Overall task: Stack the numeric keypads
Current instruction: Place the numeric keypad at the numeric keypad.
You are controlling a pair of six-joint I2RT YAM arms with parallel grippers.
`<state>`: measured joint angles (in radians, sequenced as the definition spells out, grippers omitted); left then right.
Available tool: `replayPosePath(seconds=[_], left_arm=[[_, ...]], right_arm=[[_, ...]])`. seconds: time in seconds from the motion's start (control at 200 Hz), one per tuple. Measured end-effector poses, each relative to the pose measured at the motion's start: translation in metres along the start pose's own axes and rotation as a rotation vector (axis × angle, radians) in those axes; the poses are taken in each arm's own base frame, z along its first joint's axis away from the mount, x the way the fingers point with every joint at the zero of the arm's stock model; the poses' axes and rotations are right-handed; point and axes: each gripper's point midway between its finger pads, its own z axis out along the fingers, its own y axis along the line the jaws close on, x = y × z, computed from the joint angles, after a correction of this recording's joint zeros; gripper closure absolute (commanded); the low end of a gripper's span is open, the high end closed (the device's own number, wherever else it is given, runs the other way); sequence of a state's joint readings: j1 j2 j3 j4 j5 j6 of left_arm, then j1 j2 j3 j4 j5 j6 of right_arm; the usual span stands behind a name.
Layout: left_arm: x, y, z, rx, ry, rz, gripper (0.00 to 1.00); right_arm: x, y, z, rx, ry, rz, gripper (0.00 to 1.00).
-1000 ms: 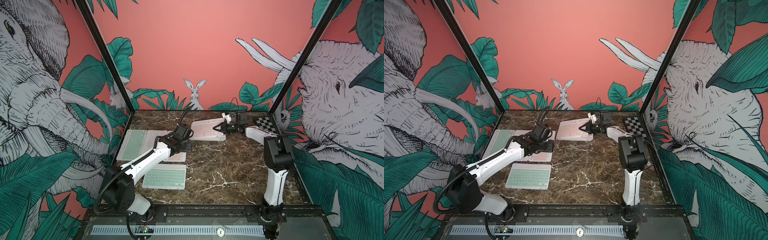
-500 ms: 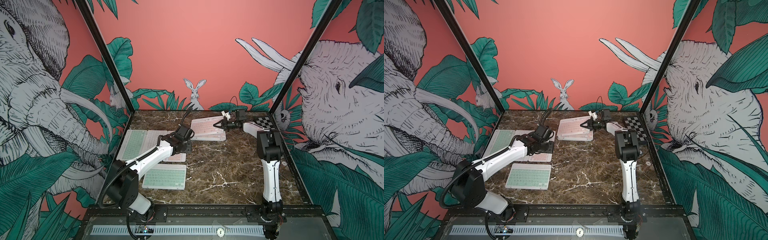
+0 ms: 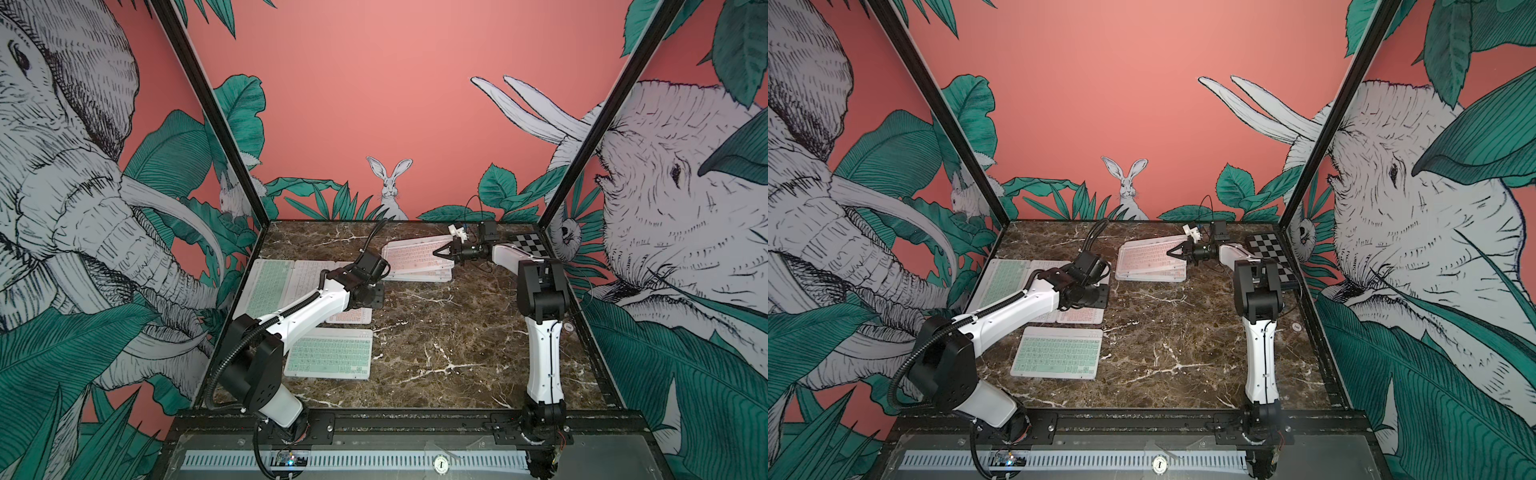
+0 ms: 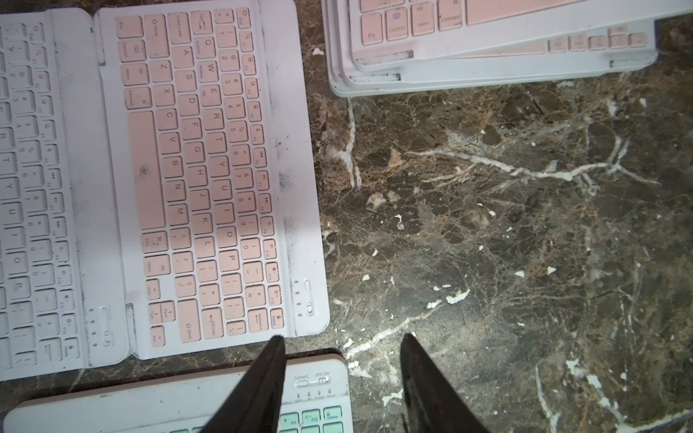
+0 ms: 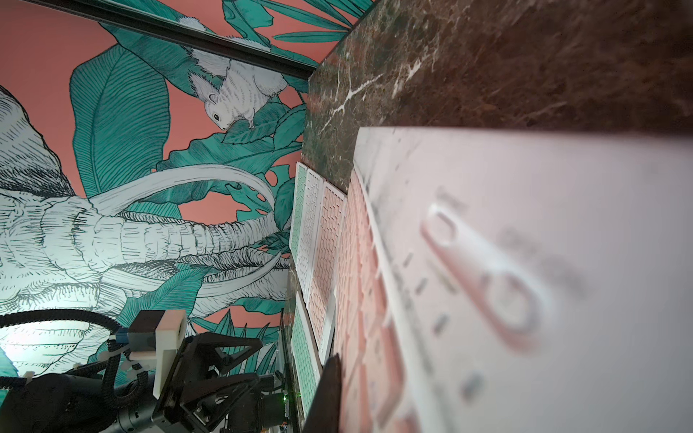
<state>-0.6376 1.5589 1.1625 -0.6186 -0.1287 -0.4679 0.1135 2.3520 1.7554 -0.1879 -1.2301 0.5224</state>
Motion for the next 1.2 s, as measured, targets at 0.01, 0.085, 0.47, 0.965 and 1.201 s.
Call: replayPosePath(seconds=[0.01,0.085,0.47,0.965,1.201], left_arm=[[0.000,0.000,0.000,0.000,0.001,0.000,0.48],[0.002,0.000,0.003,0.001,0.010,0.001,0.48],[0.004,-0.002,0.006,0.008,0.022,-0.001,0.48],[0.003,-0.003,0.006,0.010,0.021,-0.002,0.49],[0.003,-0.004,0.006,0.016,0.021,-0.003,0.49]], right_arm=[[0.000,0.000,0.000,0.001,0.002,0.003,1.00],[0.001,-0.002,-0.001,0.007,0.016,-0.008,1.00],[0.008,-0.013,-0.003,0.065,0.034,-0.005,0.72],[0.008,-0.048,-0.011,0.198,-0.004,0.025,0.56],[0.006,-0.047,-0.019,0.257,-0.030,0.012,0.54]])
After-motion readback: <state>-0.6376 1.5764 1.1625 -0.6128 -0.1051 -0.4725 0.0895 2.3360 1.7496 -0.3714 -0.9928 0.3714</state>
